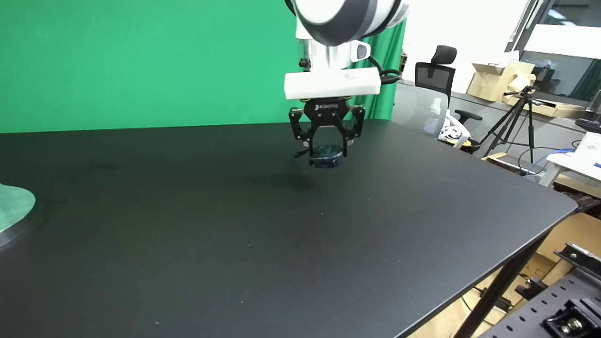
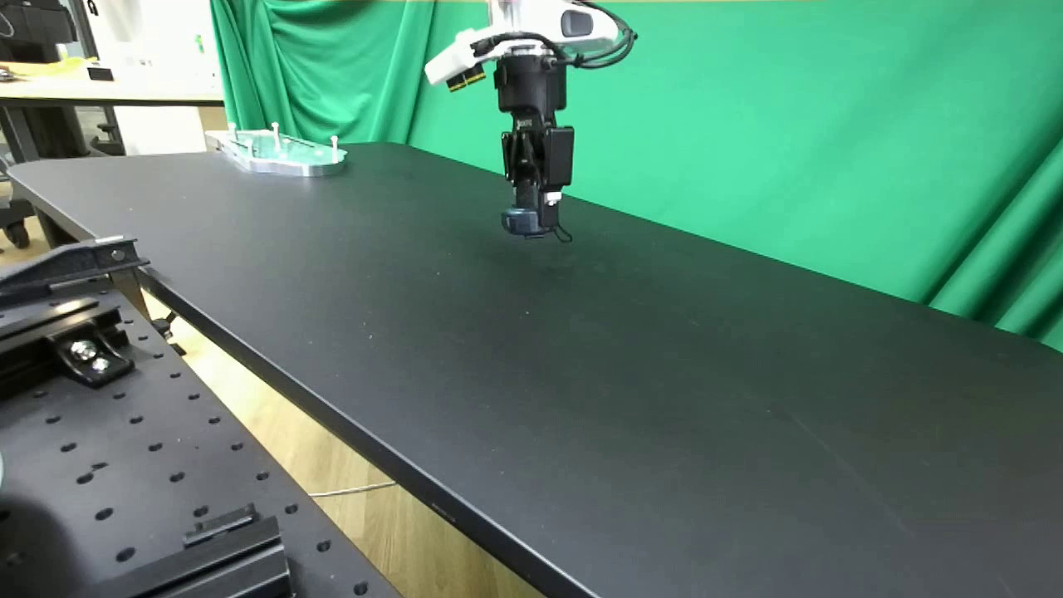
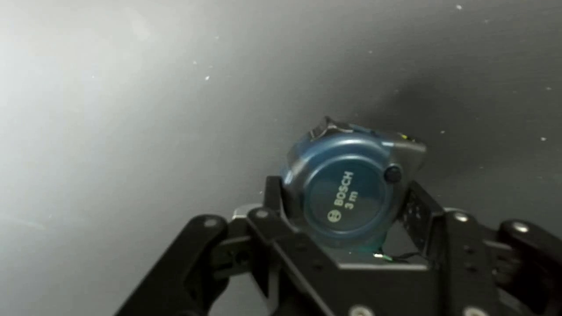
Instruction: Move the tape measure from left to right.
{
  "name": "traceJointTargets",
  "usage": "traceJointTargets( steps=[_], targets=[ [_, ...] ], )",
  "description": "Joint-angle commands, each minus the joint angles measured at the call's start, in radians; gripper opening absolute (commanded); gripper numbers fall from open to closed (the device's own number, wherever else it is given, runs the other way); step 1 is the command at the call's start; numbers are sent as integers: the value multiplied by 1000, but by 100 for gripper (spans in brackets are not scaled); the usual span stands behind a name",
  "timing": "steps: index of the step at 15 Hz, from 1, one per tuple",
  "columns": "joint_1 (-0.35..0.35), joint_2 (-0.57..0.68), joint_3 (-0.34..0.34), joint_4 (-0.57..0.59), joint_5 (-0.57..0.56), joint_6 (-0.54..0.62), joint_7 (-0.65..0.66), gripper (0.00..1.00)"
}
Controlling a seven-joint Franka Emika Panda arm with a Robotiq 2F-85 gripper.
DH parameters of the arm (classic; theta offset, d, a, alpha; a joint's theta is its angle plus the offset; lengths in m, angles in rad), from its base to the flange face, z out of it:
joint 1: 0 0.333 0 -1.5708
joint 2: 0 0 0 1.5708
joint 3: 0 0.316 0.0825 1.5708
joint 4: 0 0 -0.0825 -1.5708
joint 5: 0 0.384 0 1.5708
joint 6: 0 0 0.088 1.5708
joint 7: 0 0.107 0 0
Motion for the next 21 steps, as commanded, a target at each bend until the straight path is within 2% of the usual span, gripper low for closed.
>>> traceJointTargets(
  steps=[1, 5, 8, 14, 21],
  targets=[
    [-12, -103, -17, -111, -168, 30, 8, 43],
    [-104, -127, 38, -180, -122, 119, -169, 43],
    [-169, -127, 74, -220, -40, 171, -386, 43],
    [-260, -113, 105, -251, 106, 175, -771, 43],
    [-342, -79, 147, -237, 212, 171, -1033, 43]
  ],
)
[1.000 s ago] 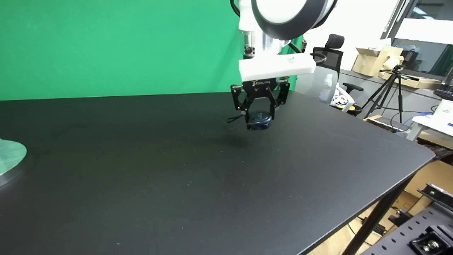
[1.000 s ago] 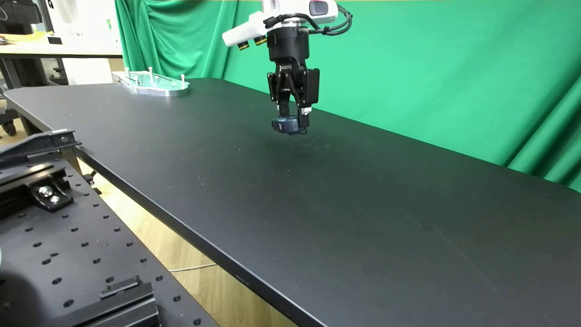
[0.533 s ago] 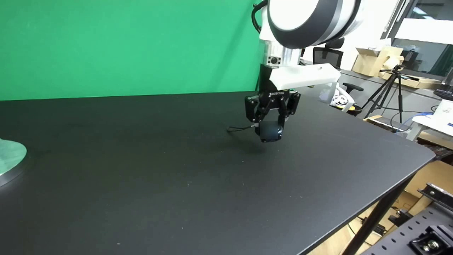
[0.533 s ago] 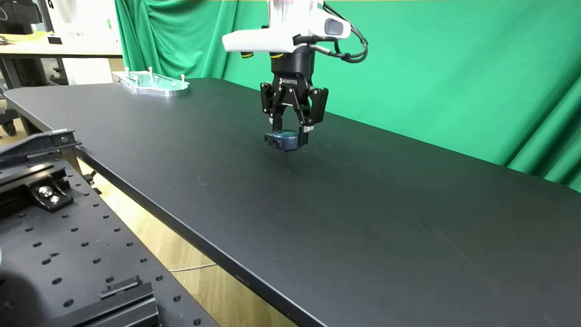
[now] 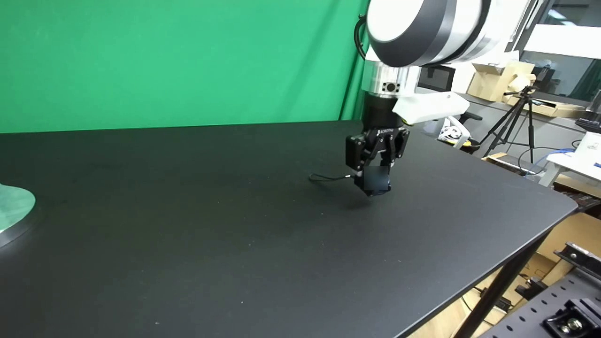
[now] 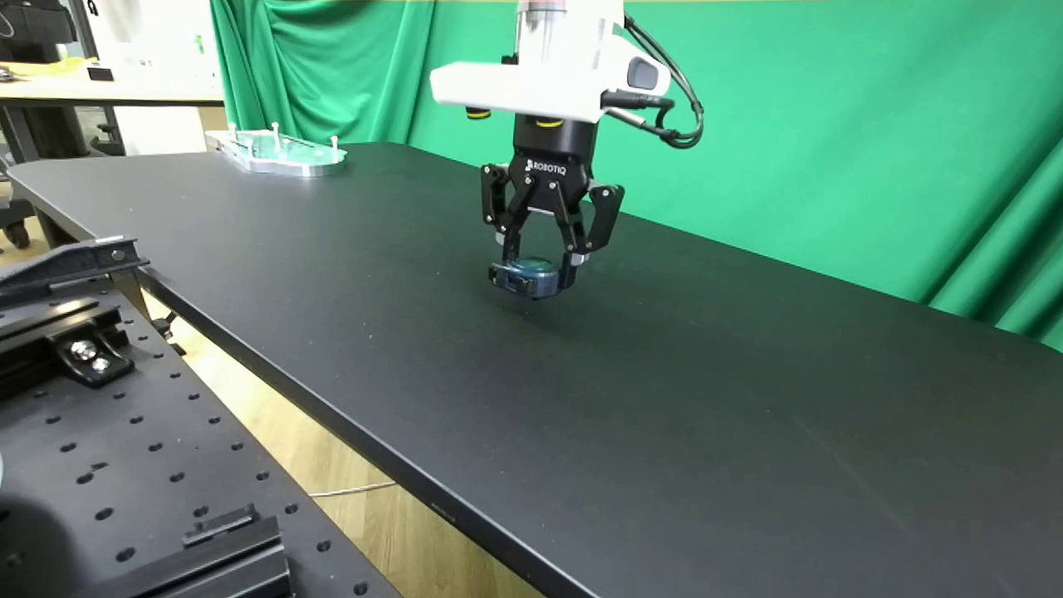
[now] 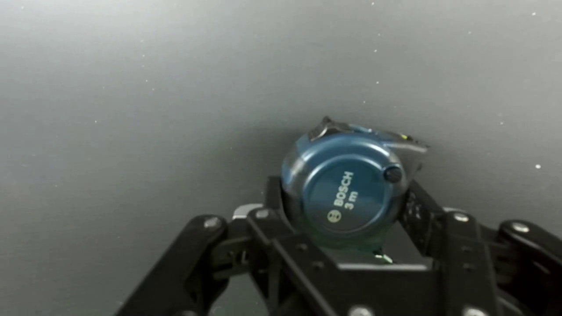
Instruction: Move the tape measure from left to right.
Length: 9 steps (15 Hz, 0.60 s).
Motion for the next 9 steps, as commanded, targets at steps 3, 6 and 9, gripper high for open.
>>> traceJointTargets(
  steps=[3, 6, 9],
  targets=[
    [-51, 27, 34, 10, 66, 23, -111, 43],
    [-45, 62, 19, 24, 63, 70, -81, 43],
    [-48, 93, 21, 35, 80, 112, -72, 43]
  ],
)
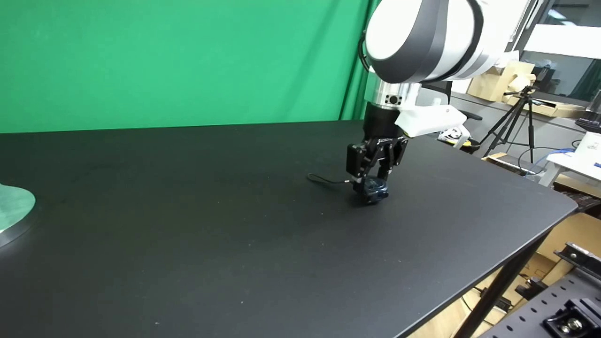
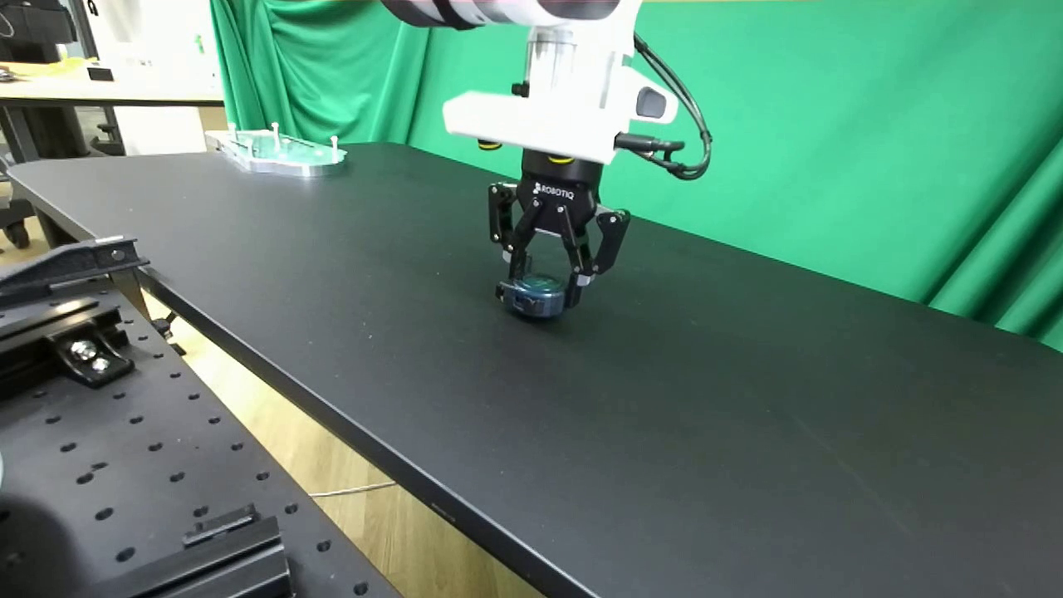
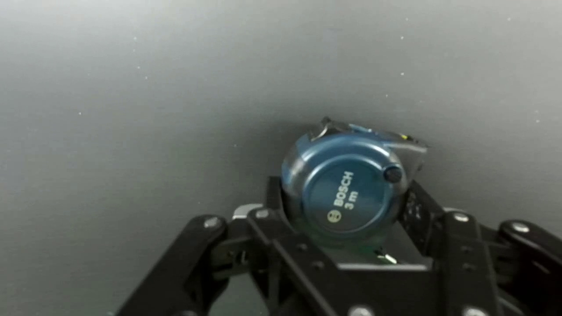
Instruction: Move the tape measure from left to right.
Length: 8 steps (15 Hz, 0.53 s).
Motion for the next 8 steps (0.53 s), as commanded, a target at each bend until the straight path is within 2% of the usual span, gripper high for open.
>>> traceJointTargets(
  steps=[1, 2, 3, 8],
  targets=[
    [-6, 36, 1, 31, 27, 25, 22, 81],
    [-5, 35, 0, 36, 30, 20, 25, 92],
    [-4, 37, -1, 40, 35, 14, 28, 98],
    [21, 3, -23, 37, 39, -22, 69, 100]
  ],
)
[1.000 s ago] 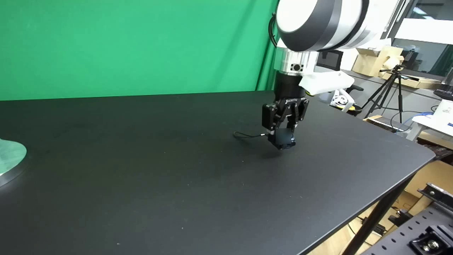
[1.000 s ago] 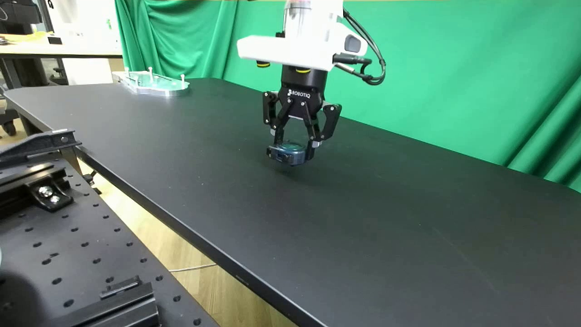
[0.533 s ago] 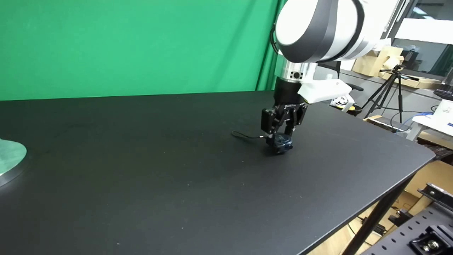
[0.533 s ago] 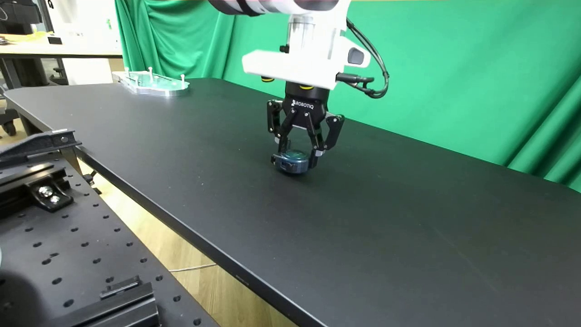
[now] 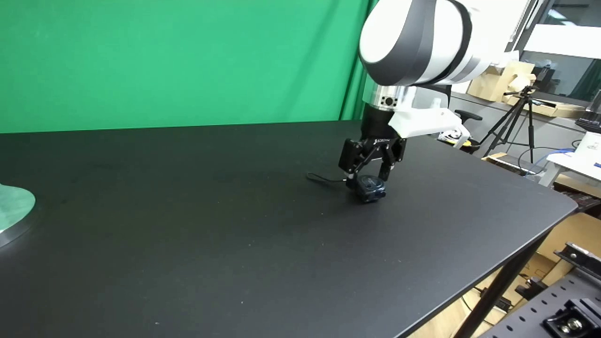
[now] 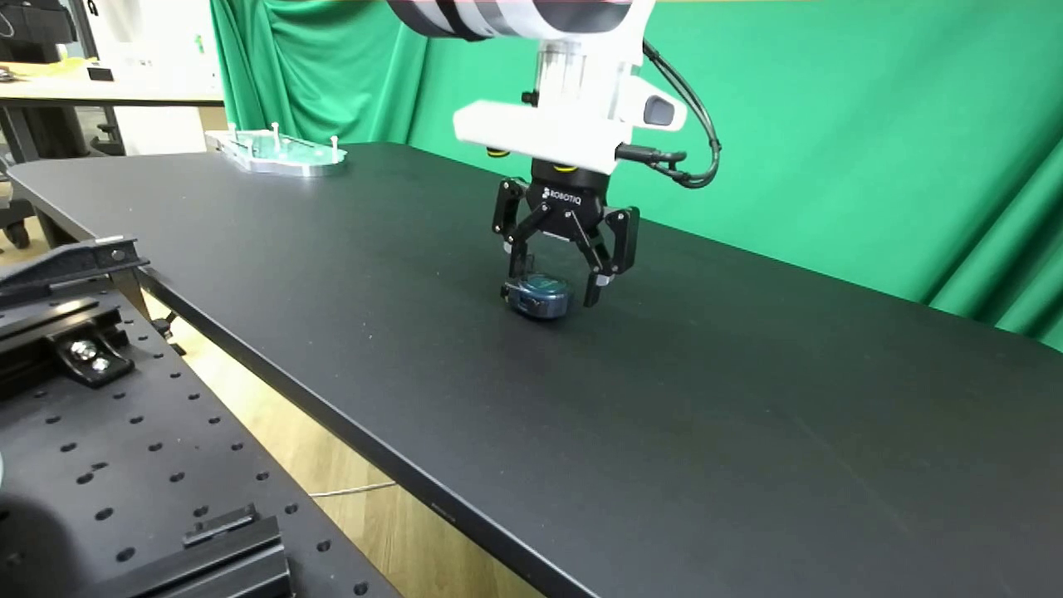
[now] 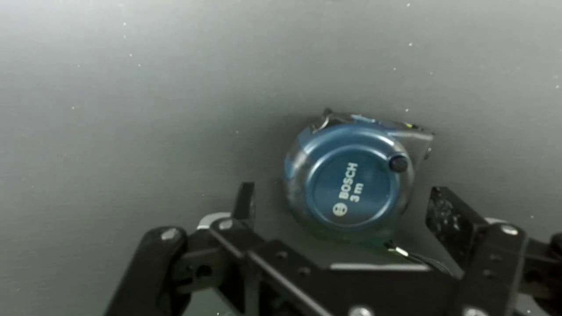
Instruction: Move the tape measure from left to right.
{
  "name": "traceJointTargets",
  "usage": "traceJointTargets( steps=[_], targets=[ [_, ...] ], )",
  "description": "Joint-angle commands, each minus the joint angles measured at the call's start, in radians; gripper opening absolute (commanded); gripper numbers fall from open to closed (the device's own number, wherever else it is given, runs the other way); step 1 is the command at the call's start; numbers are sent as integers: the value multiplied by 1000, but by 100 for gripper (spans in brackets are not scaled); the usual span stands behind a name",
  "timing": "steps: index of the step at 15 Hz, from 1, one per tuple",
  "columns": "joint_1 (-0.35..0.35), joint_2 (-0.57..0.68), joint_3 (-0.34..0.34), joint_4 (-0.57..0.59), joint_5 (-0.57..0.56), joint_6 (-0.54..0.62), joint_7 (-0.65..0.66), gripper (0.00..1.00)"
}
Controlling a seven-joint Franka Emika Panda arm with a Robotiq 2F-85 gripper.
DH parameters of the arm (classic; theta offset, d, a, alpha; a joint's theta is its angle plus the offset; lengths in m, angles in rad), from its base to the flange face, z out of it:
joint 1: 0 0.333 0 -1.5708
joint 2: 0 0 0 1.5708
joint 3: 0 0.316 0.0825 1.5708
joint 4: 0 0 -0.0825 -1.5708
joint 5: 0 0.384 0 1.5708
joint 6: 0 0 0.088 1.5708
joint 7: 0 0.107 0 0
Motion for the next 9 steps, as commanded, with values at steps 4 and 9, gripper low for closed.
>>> traceJointTargets(
  steps=[4, 9],
  targets=[
    [78, -89, -67, -12, -39, -85, 149, 100],
    [121, -172, -76, -17, -98, -185, 263, 100]
  ],
)
